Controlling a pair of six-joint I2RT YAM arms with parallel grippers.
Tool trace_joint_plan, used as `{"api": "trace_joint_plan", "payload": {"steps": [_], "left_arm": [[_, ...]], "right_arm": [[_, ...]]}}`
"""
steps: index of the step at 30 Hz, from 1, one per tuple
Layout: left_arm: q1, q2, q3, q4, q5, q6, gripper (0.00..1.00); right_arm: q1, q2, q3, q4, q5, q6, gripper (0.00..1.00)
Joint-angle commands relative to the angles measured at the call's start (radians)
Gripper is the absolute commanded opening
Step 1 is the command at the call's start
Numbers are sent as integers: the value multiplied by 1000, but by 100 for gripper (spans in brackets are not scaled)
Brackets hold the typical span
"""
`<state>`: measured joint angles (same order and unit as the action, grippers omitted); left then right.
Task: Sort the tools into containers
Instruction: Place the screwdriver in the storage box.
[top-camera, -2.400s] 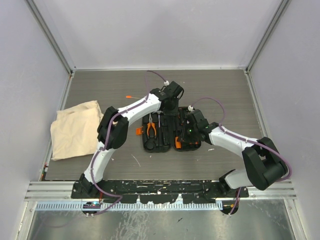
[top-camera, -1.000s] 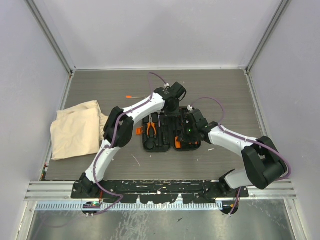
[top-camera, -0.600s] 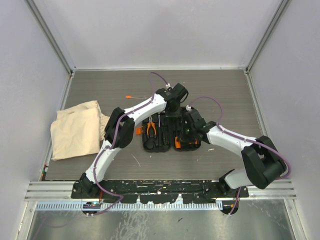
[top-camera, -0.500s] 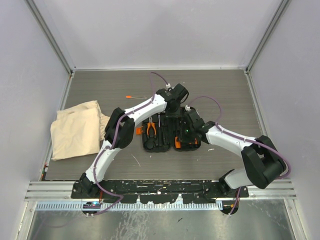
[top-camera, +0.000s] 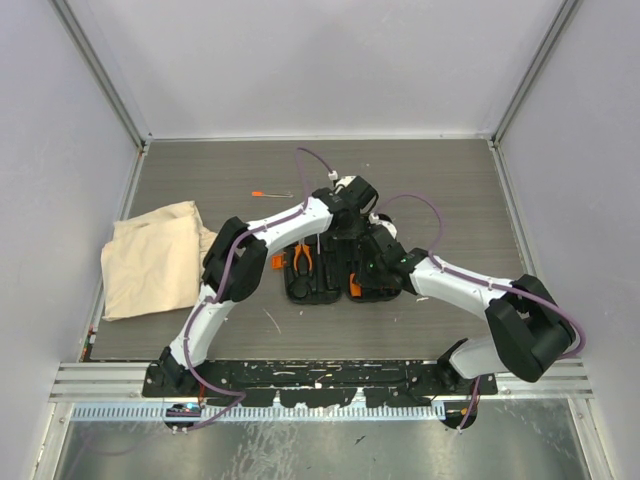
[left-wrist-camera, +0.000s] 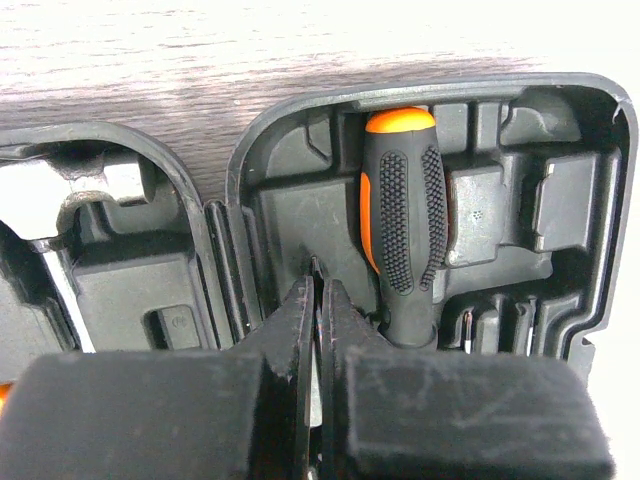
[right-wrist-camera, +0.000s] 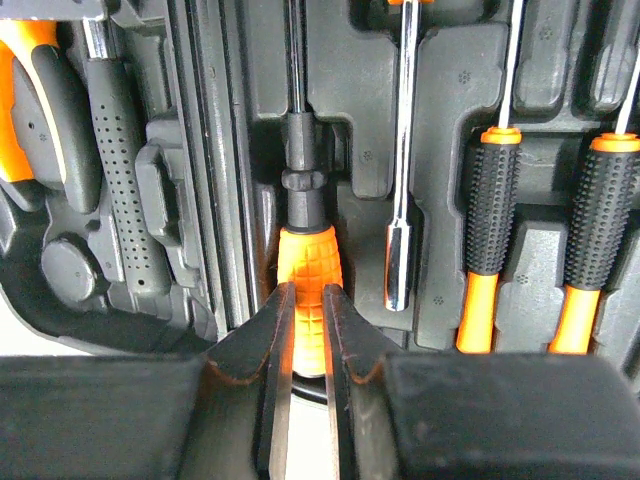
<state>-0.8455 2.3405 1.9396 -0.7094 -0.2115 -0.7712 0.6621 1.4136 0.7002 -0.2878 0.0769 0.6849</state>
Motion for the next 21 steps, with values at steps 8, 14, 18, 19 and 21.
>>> {"api": "trace_joint_plan", "payload": {"steps": [8,14,18,19,21], "left_arm": [[-33,225,-150,-121,128,-19,0],[-39,186,-187,-79,114,-13,0],[-38,86,-230,-46,85,8,0],[-38,57,-230,-39,79,17,0],[-39,7,-219,-27,74,40,0]], "right_arm": [[19,180,-138,-54,-33,31,19],[21,150,-145,-58,-24,38,19],[16,96,-141,-107,1,35,19],[13,88,-141,-116,2,33,19],[12,76,-143,-132,8,31,20]]}}
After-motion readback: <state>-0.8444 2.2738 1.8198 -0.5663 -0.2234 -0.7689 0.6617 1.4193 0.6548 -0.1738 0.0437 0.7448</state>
